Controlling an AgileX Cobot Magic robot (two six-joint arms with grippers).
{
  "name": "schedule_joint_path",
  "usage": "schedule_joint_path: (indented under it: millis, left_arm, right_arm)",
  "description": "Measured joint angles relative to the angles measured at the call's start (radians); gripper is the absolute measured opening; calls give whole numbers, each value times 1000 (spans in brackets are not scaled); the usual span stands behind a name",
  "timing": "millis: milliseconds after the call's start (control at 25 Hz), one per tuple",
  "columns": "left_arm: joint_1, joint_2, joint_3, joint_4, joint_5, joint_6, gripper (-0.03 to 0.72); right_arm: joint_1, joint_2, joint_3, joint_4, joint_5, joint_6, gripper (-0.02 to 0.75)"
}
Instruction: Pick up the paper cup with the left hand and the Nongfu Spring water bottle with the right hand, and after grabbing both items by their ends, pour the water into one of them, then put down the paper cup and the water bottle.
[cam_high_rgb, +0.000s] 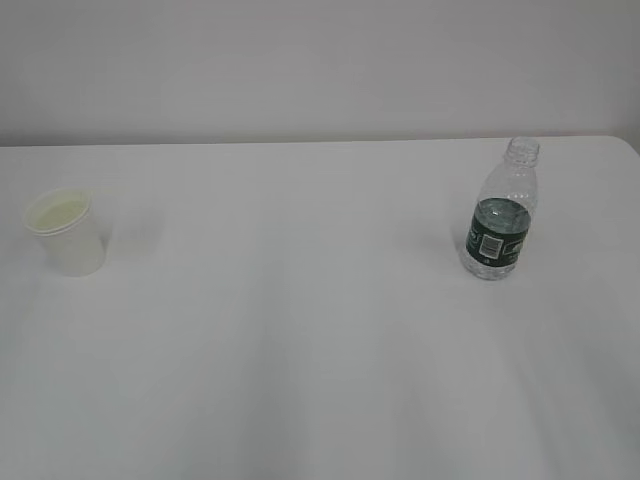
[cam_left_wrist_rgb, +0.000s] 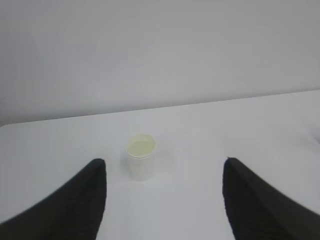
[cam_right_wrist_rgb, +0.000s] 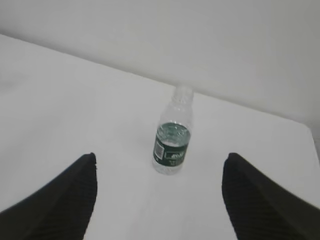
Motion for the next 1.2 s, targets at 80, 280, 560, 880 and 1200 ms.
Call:
schedule_joint_path:
  millis: [80, 280, 560, 880, 1200]
  left_arm:
    - [0, -17, 0, -8, 21, 0, 519]
    - [0, -29, 0, -24, 75, 0, 515]
    - [0, -29, 0, -52, 164, 0, 515]
    - [0, -31, 0, -96, 265, 0, 515]
    - [0, -31, 0, -109, 362, 0, 515]
  right_arm:
    - [0, -26, 0, -100, 60, 111, 593]
    - [0, -131, 0, -210, 161, 217, 593]
    - [0, -227, -21, -217, 310, 230, 593]
    - [0, -231, -64, -204, 421, 230, 593]
    - [0, -231, -81, -192, 532, 230, 593]
